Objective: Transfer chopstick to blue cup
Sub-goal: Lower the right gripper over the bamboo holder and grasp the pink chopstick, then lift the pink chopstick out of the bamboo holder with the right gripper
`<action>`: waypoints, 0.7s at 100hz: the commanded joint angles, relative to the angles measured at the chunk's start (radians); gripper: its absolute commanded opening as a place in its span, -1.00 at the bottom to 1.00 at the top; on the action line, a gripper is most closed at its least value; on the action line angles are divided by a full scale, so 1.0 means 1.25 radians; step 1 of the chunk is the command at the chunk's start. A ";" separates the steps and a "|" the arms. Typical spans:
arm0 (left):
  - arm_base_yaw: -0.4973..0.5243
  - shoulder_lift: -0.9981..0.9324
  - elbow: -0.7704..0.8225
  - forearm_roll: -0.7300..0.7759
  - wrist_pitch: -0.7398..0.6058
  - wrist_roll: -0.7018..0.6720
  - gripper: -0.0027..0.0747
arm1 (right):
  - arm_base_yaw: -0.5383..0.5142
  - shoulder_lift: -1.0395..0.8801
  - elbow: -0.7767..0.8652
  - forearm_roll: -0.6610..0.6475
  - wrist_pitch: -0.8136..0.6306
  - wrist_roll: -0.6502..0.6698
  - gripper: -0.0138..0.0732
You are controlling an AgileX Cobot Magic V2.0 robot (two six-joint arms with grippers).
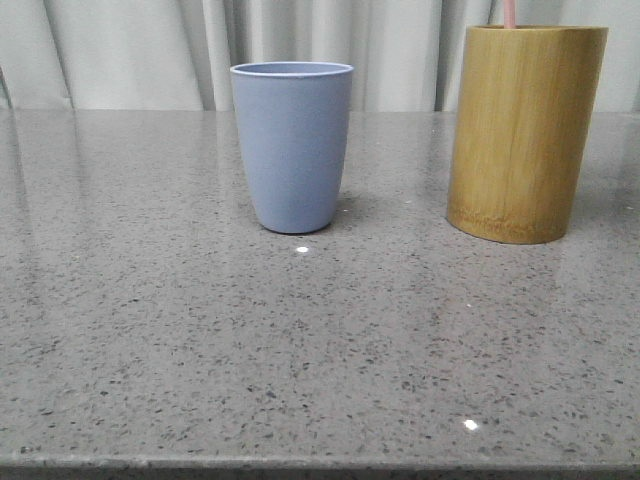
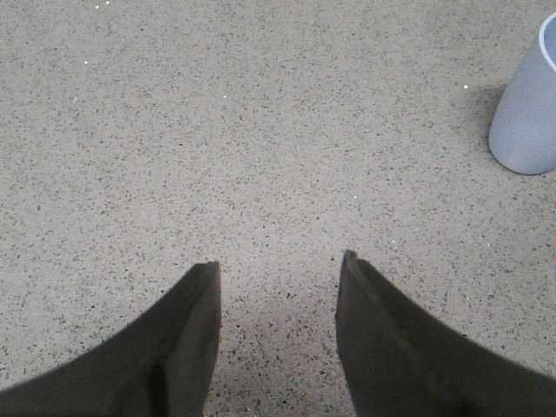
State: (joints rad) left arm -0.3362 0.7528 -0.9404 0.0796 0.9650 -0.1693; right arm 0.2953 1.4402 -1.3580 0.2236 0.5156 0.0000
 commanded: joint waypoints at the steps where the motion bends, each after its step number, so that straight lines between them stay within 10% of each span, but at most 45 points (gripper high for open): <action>1: 0.004 -0.002 -0.020 0.001 -0.056 -0.010 -0.11 | -0.001 -0.052 -0.066 0.004 -0.045 -0.022 -0.89; 70: 0.004 -0.002 -0.020 0.000 -0.056 -0.010 -0.11 | 0.156 -0.051 -0.276 0.047 -0.017 -0.051 -0.88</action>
State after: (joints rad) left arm -0.3362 0.7528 -0.9404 0.0796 0.9650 -0.1693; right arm 0.4585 1.3823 -1.6683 0.2410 0.5847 -0.0535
